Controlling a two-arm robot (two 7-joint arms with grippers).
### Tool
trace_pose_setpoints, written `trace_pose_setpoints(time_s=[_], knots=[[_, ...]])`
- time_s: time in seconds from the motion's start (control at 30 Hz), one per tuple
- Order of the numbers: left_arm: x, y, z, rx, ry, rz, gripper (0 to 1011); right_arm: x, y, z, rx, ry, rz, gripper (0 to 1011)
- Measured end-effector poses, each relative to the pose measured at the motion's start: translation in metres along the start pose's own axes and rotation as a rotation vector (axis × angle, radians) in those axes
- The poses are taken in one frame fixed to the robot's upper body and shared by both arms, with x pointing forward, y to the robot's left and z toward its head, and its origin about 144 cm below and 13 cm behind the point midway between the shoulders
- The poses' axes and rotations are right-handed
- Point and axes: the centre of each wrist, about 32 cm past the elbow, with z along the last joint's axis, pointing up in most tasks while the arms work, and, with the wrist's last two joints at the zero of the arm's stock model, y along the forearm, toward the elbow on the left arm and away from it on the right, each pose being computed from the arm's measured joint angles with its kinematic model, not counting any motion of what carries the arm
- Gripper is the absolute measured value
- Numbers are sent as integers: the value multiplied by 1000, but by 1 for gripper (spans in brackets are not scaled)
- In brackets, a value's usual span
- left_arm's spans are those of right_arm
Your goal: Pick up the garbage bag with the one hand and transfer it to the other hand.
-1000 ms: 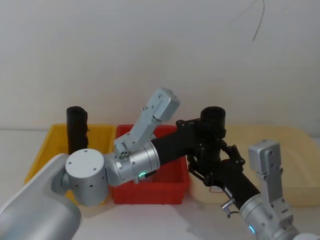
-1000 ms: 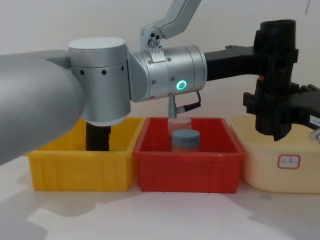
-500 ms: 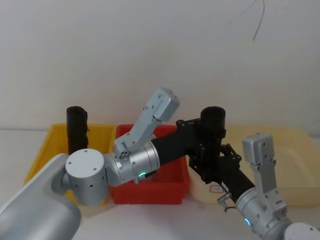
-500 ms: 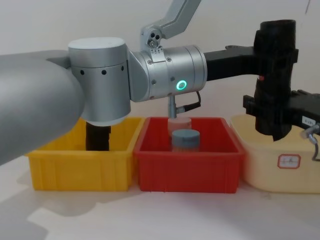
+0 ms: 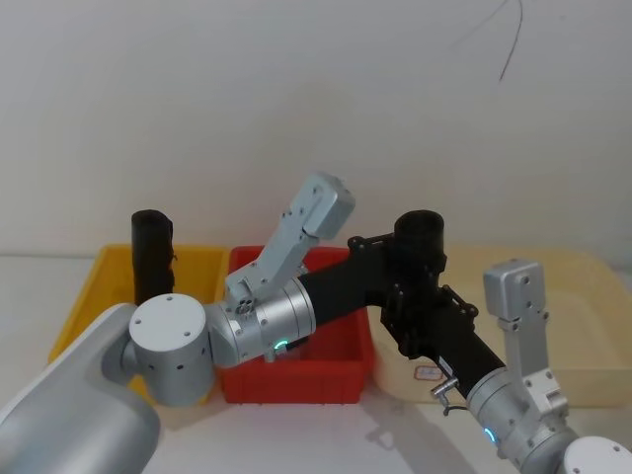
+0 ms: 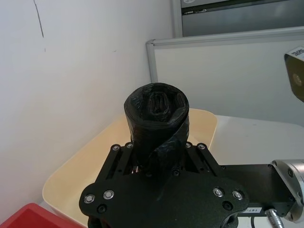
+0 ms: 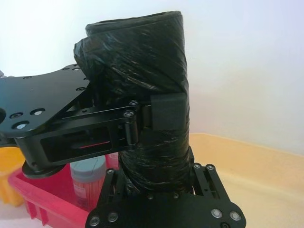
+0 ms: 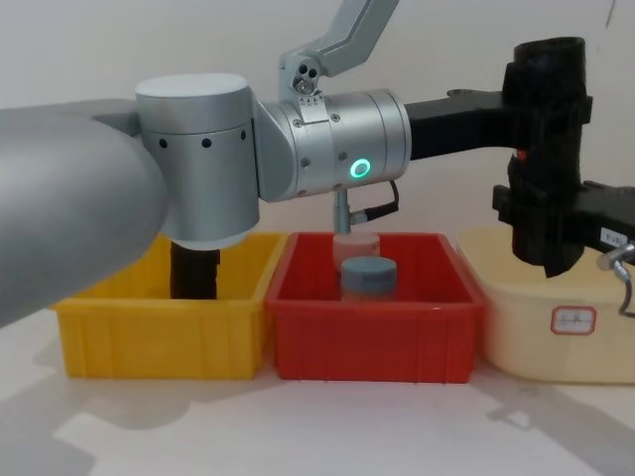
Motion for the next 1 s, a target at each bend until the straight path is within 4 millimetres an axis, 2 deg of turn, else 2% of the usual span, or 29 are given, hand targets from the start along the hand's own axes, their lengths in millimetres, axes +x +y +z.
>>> trace_pose_setpoints(time_s=[0.2,0.23,0.33,0.37,0.43,0.53,0.6,0.63,0.83,0.9,1.0], knots=[[0,0,0,0,0,0,402,1,-1,1,6,3,-7,568],[0,0,0,0,0,0,454,1,-1,2,9,4,-9,568],[0,0,0,1,0,0,508,2,-2,4,15,5,-12,568],[0,0,0,1,0,0,567,2,-3,4,16,5,-13,568],[0,0,0,1,0,0,597,2,-3,5,17,6,-15,568],[0,0,0,1,0,0,700,4,-4,6,16,7,-21,568],[0,0,0,1,0,0,734,6,-6,7,10,9,-33,568],[0,0,0,1,0,0,788,6,-6,7,10,9,-33,568],[0,0,0,0,0,0,968,16,-10,9,-22,15,-70,568],[0,0,0,0,0,0,1002,22,-11,11,-40,18,-89,568],[0,0,0,0,0,0,1001,33,-12,13,-71,21,-114,568]])
